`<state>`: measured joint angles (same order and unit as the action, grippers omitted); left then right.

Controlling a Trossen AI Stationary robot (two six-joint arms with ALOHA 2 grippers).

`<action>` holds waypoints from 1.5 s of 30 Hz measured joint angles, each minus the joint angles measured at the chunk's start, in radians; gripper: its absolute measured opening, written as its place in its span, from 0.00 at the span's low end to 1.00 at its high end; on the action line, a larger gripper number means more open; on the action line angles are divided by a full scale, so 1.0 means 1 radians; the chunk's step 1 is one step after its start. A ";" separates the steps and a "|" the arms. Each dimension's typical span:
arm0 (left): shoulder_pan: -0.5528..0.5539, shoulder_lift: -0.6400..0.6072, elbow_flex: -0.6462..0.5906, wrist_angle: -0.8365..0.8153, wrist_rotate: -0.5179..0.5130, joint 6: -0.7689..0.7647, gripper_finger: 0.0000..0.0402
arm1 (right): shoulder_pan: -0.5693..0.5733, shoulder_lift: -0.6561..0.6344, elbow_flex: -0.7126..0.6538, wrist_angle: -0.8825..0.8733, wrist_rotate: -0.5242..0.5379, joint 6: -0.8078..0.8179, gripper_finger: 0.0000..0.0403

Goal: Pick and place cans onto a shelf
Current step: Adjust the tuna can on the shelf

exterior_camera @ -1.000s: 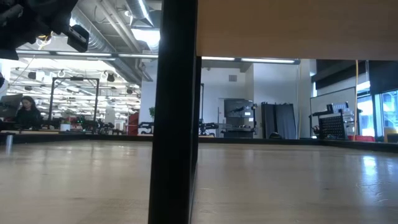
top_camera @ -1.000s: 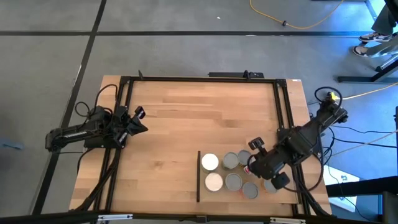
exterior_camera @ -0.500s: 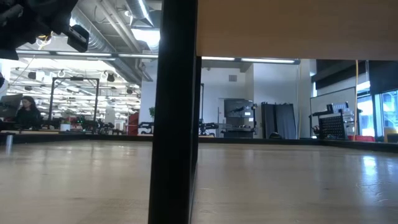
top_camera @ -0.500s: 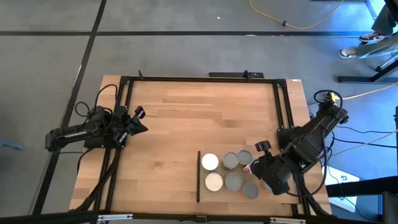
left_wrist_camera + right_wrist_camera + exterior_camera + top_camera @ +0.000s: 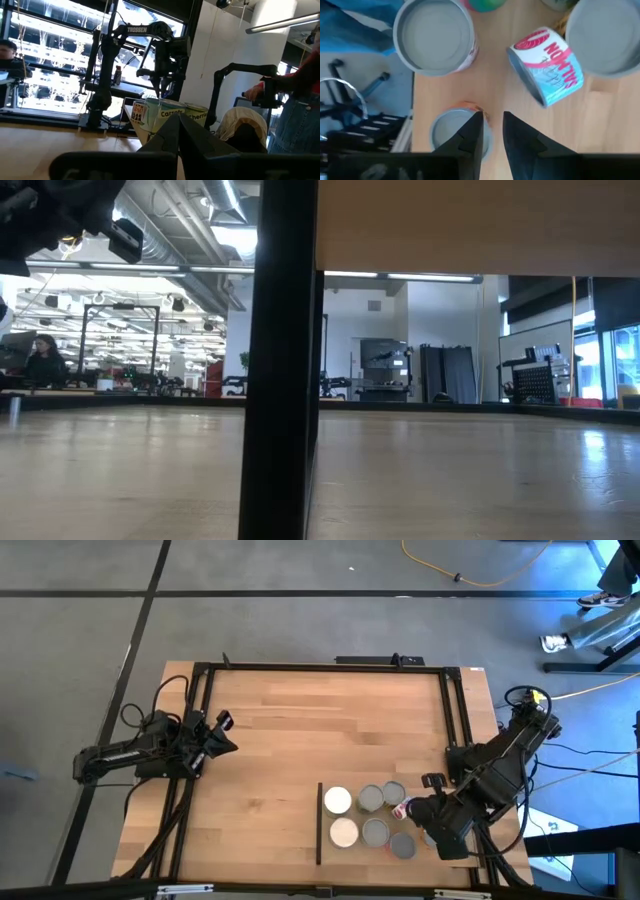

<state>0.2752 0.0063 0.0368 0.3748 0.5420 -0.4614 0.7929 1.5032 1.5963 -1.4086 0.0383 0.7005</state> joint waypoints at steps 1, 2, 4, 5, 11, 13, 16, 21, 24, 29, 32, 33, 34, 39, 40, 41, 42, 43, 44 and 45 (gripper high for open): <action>0.000 0.000 0.000 0.000 -0.002 0.000 0.00 | 0.000 0.000 0.000 0.001 -0.006 0.020 0.18; 0.000 0.000 0.000 0.000 -0.003 0.000 0.00 | 0.000 0.000 0.000 0.004 -0.006 0.030 0.18; 0.000 0.000 0.000 0.000 -0.005 0.000 0.00 | -0.001 0.000 0.000 0.009 -0.006 0.024 0.18; 0.000 0.000 0.000 0.000 -0.005 0.000 0.00 | -0.003 0.000 0.000 0.008 -0.006 0.018 0.18; 0.000 0.000 0.000 0.000 -0.005 -0.001 0.00 | -0.026 -0.001 0.000 -0.063 0.056 0.194 0.18; 0.000 0.000 0.000 0.000 -0.005 -0.009 0.00 | -0.013 -0.002 0.018 -0.092 0.122 0.254 0.18; 0.000 0.000 0.000 0.000 -0.005 -0.029 0.00 | 0.035 -0.004 0.087 -0.147 0.260 0.329 0.18; 0.000 0.000 0.000 0.000 0.000 -0.028 0.00 | 0.135 -0.008 0.148 -0.161 0.406 0.374 0.18; 0.000 0.000 0.000 0.000 -0.004 -0.025 0.00 | 0.164 -0.008 0.142 -0.161 0.430 0.396 0.18; 0.000 0.000 0.000 0.000 -0.003 -0.027 0.00 | 0.206 -0.007 0.100 -0.162 0.484 0.435 0.18; 0.000 0.000 0.000 0.000 -0.001 -0.027 0.00 | 0.234 -0.006 0.057 -0.162 0.487 0.490 0.18; 0.000 0.000 0.000 0.000 -0.001 -0.027 0.00 | 0.245 -0.006 0.046 -0.162 0.491 0.515 0.18; 0.000 0.000 0.000 0.001 -0.001 -0.027 0.00 | 0.257 -0.006 0.035 -0.164 0.502 0.542 0.18; 0.000 0.000 0.000 0.001 -0.001 -0.028 0.00 | 0.318 -0.006 -0.026 -0.162 0.590 0.679 0.19; 0.000 0.000 0.000 0.001 -0.001 -0.028 0.00 | 0.326 -0.006 -0.040 -0.162 0.595 0.711 0.19; 0.000 0.000 0.000 0.001 -0.001 -0.028 0.00 | 0.331 -0.006 -0.056 -0.162 0.604 0.740 0.19; 0.000 0.000 0.000 0.001 -0.001 -0.029 0.00 | 0.334 -0.006 -0.071 -0.162 0.625 0.764 0.18; 0.000 0.000 0.000 0.001 -0.001 -0.029 0.00 | 0.337 -0.006 -0.085 -0.164 0.657 0.779 0.19; 0.000 0.000 0.000 0.001 -0.001 -0.029 0.00 | 0.337 -0.004 -0.094 -0.164 0.687 0.791 0.19; 0.000 0.000 0.000 0.001 -0.001 -0.029 0.00 | 0.336 0.002 -0.097 -0.165 0.701 0.802 0.19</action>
<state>0.2756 0.0063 0.0368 0.3756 0.5407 -0.4904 1.1292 1.5048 1.4994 -1.5740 0.7389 1.5025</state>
